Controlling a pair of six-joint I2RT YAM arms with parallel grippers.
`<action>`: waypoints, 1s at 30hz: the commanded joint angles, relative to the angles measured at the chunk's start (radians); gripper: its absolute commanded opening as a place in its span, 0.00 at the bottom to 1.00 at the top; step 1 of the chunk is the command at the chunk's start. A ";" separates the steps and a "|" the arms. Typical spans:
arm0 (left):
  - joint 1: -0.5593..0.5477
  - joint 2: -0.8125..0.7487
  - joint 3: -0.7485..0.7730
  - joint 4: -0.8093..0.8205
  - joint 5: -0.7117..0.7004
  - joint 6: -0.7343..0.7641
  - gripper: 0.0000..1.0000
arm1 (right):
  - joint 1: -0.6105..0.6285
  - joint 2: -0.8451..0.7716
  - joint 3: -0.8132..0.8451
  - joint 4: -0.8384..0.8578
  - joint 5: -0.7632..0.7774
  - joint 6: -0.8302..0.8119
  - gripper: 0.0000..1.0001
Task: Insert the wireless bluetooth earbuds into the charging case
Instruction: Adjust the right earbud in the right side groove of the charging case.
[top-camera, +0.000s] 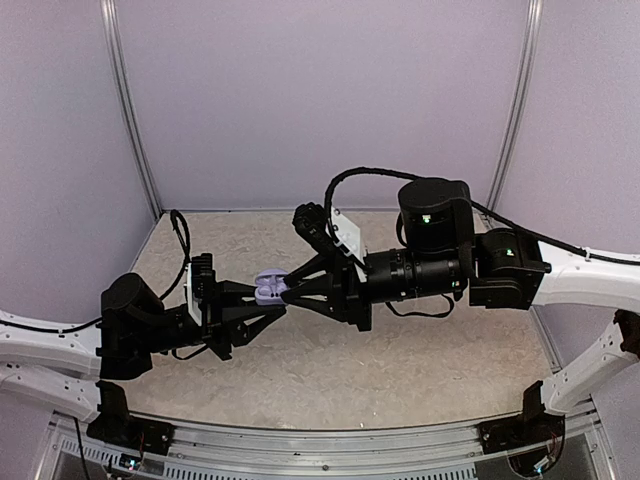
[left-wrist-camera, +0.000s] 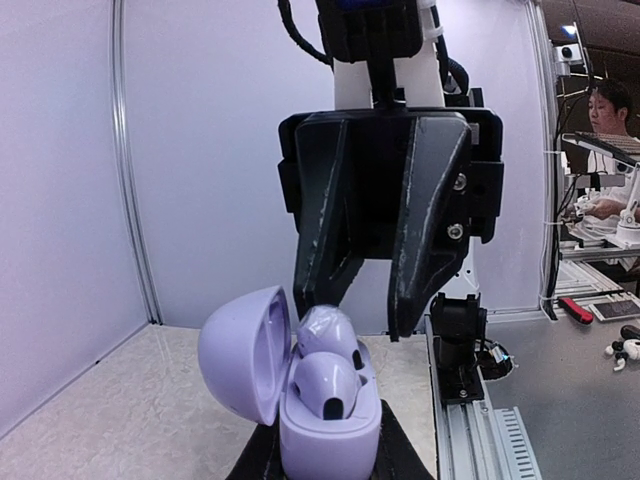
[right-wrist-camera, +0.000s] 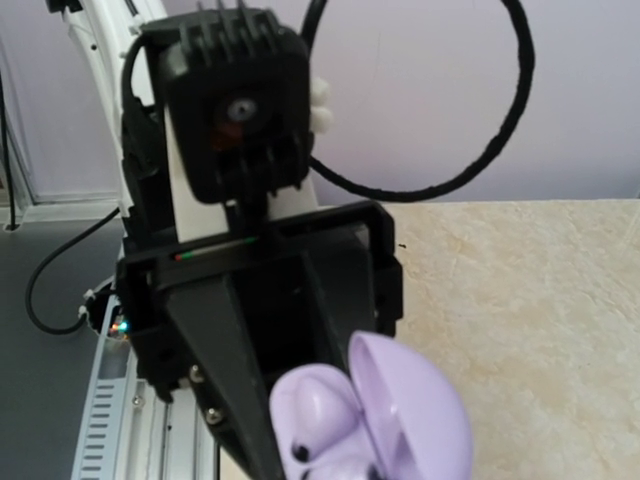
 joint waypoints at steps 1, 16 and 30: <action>-0.005 0.000 0.035 0.015 0.008 0.013 0.06 | 0.011 -0.022 0.027 0.001 -0.004 -0.010 0.24; -0.007 0.005 0.039 0.014 0.010 0.016 0.06 | 0.011 0.017 0.028 -0.011 0.025 -0.013 0.12; -0.007 -0.015 0.043 -0.002 0.016 0.020 0.06 | 0.011 0.085 0.035 -0.151 0.028 -0.015 0.03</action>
